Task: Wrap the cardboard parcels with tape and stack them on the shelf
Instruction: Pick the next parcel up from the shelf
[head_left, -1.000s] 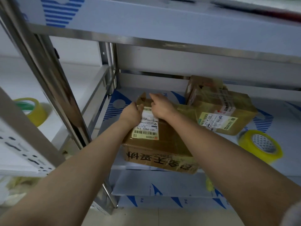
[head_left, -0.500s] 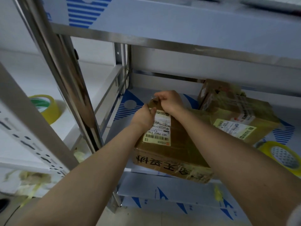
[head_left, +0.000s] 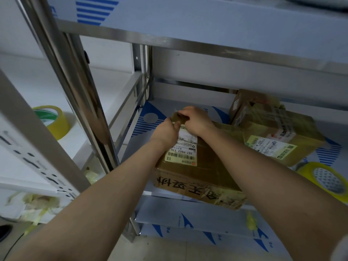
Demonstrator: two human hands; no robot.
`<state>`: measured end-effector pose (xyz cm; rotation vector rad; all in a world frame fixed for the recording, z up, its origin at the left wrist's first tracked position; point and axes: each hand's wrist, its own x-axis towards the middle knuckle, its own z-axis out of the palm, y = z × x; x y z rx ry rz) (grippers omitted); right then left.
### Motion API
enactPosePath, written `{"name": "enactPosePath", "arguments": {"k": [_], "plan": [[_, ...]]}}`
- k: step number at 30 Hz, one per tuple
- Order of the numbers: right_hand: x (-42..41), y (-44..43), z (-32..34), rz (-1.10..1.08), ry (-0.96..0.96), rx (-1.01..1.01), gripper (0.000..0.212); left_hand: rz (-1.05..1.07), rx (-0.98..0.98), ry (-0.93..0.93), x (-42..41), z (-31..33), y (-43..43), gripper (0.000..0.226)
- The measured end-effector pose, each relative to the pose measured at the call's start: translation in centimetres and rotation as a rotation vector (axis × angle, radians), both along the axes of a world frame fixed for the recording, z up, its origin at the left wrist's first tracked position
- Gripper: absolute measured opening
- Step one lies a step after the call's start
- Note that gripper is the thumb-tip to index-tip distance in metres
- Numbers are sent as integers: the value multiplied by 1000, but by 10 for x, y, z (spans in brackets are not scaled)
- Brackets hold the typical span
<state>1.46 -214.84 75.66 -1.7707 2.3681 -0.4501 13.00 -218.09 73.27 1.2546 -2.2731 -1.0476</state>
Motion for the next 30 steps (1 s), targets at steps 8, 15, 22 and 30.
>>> {"name": "enactPosePath", "arguments": {"k": [8, 15, 22, 30], "plan": [[-5, 0, 3, 92, 216, 136, 38, 0, 3, -17, -1, 1, 0, 36], [-2, 6, 4, 145, 356, 145, 41, -5, 11, -3, 0, 1, 0, 35], [-2, 3, 7, 101, 221, 149, 51, -6, 20, 6, 0, -1, -1, 35], [4, 1, -4, 81, 301, 85, 49, -16, 36, -17, -1, -2, -4, 41]]}}
